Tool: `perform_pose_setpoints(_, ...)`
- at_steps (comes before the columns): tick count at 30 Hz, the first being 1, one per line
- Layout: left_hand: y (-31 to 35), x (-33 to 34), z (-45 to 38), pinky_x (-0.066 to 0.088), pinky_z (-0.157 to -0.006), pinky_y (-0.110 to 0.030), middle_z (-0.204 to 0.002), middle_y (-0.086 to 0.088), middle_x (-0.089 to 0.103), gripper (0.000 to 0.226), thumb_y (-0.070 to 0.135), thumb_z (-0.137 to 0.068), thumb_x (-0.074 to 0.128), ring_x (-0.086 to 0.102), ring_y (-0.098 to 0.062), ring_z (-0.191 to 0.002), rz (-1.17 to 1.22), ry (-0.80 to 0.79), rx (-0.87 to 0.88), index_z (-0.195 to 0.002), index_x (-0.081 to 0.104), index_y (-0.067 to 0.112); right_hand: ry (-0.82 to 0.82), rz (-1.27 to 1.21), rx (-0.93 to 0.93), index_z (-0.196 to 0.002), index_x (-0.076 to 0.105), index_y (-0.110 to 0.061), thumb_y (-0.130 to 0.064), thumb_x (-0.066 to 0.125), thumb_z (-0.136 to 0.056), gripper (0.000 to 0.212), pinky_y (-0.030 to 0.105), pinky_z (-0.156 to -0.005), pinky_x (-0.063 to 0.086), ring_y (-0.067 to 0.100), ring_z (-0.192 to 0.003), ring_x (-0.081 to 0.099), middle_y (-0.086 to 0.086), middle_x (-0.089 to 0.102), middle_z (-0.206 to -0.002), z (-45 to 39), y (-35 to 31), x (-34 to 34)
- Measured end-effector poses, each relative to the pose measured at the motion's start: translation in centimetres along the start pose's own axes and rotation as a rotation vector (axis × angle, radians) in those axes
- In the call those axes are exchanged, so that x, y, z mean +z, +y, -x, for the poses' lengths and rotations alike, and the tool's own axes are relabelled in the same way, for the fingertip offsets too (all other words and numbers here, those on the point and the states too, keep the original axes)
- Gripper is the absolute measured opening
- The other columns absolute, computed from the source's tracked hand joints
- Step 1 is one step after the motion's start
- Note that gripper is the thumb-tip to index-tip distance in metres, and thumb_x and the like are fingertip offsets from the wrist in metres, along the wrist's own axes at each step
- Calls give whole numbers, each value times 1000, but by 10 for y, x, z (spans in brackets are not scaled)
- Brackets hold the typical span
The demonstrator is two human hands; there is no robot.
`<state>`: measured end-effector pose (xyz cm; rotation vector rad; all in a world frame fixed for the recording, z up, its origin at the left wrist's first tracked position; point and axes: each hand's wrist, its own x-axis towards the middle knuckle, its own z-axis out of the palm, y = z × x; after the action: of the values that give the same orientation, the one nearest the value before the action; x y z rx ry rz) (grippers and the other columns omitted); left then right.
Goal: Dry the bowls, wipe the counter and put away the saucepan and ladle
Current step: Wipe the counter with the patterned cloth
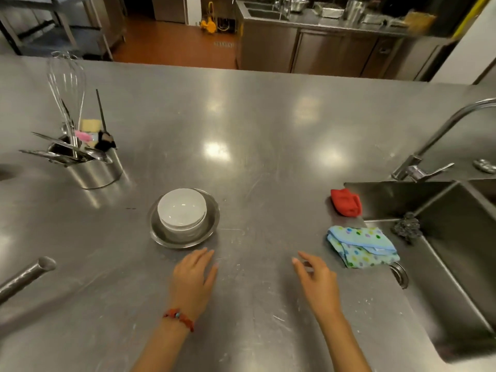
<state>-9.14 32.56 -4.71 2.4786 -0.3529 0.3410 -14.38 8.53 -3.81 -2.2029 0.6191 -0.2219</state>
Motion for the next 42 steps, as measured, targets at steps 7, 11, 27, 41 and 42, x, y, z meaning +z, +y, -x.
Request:
perform_pose_setpoints(7,100,67,4,35,-81,-34,-91,-19,73,75,42,-98,11,71,-34,-80,-178,-151,188,-84,74,3,47,125,-42,-120,59,-17,-31,58,-89,34,29,-93,41,21,-117,53,3,59,-127,-24,72,-73)
perform_pose_setpoints(11,153,107,4,35,-82,-34,-95,-19,73,74,43,-98,12,70,-35,-84,-206,-200,153,-88,74,4,40,137,-25,-120,59,-15,-28,59,-88,34,30,-91,42,23,-119,52,5,59,-127,-52,112,-115)
perform_pose_setpoints(27,215,162,-15,56,-70,-49,-102,-16,71,77,46,-97,8,68,-35,-92,-217,-332,8,-96,72,5,67,87,111,-129,49,-5,-26,56,-89,45,41,-98,39,33,-120,49,17,55,-129,-156,164,-136)
perform_pose_setpoints(41,207,152,-14,53,-72,-54,-104,-17,71,80,51,-95,6,67,-37,-94,-220,-416,-112,-99,71,4,98,-471,235,-94,69,-4,-12,69,-80,16,32,-72,54,22,-84,65,7,69,-87,-159,167,-128)
perform_pose_setpoints(42,206,150,-13,53,-73,-54,-105,-17,70,80,51,-95,6,66,-37,-95,-217,-418,-123,-100,71,4,108,-483,207,-98,68,-3,-10,70,-79,20,30,-75,54,19,-86,65,7,69,-92,-157,163,-127)
